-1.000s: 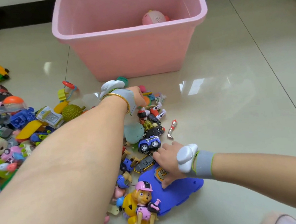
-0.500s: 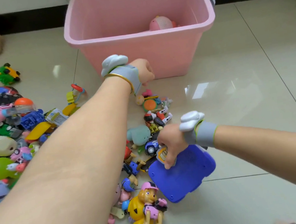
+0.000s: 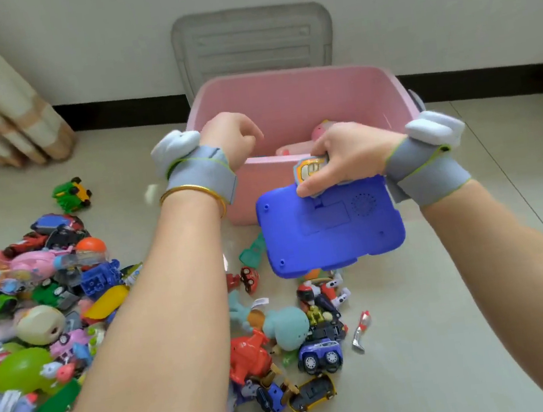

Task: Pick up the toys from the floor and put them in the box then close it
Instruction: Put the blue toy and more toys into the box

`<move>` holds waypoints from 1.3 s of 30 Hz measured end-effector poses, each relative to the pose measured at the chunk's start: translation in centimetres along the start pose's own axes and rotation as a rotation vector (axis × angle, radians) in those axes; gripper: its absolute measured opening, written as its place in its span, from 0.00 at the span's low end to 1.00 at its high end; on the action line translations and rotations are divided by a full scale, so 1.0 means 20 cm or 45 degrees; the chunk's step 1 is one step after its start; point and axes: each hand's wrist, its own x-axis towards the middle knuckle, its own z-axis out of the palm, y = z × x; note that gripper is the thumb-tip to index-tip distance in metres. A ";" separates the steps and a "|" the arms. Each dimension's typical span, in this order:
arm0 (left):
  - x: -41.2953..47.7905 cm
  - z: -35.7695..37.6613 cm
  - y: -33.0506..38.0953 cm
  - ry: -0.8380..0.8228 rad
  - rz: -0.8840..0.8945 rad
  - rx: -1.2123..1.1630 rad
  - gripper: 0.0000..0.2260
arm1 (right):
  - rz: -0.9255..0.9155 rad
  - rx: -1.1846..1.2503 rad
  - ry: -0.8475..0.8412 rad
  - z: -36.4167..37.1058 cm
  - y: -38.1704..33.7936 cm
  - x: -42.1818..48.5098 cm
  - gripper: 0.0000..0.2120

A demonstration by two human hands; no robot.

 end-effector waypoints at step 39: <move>0.20 0.14 -0.20 -0.569 0.038 -0.289 0.12 | 0.558 -0.188 0.281 0.30 0.28 1.22 0.08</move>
